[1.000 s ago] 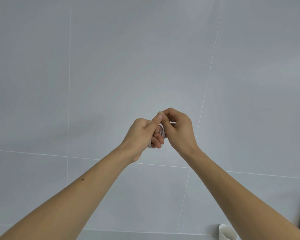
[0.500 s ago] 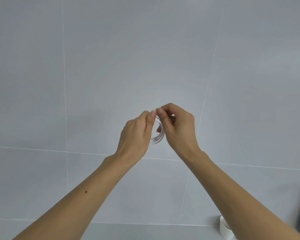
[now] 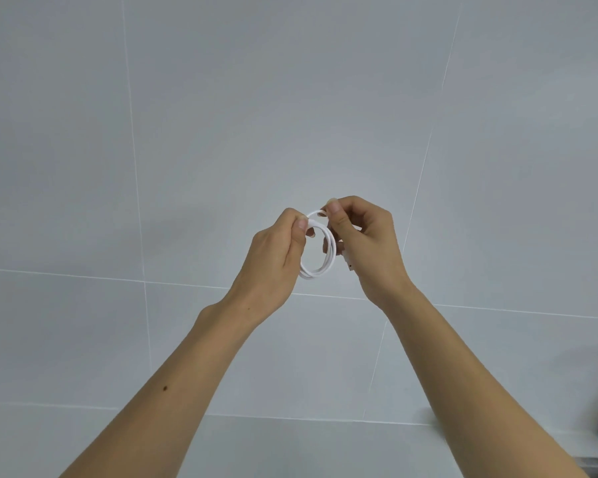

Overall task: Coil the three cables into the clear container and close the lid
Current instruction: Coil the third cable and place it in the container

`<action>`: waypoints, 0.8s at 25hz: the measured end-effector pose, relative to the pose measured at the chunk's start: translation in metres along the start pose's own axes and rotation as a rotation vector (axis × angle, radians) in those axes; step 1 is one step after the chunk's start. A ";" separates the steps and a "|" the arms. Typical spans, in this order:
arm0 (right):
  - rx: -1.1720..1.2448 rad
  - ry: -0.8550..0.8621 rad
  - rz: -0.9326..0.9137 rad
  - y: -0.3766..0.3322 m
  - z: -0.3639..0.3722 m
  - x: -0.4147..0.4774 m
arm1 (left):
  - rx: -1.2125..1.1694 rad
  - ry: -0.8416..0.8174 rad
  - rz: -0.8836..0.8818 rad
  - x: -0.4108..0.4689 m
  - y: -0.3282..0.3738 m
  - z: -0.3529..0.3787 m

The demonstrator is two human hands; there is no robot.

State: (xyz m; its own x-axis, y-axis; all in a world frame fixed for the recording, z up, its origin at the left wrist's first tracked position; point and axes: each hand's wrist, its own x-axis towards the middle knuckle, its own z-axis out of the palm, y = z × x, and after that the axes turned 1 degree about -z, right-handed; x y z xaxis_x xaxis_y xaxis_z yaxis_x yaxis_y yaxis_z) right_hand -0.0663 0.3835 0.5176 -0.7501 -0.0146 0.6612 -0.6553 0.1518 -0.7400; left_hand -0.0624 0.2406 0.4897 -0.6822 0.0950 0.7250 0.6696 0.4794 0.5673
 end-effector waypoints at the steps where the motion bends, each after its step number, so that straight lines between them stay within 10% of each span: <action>1: 0.010 -0.029 0.017 0.000 -0.002 -0.002 | -0.002 0.011 -0.006 -0.002 0.000 -0.001; 20: 0.112 -0.164 0.187 0.020 -0.009 -0.049 | -0.061 0.014 -0.112 -0.060 -0.003 0.006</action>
State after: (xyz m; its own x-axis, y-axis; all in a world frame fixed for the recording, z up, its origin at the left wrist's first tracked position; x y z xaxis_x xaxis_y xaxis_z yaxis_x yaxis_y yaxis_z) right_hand -0.0417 0.3959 0.4712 -0.8577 -0.1576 0.4893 -0.5026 0.0566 -0.8627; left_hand -0.0254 0.2390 0.4425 -0.7495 0.0313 0.6613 0.6067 0.4321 0.6672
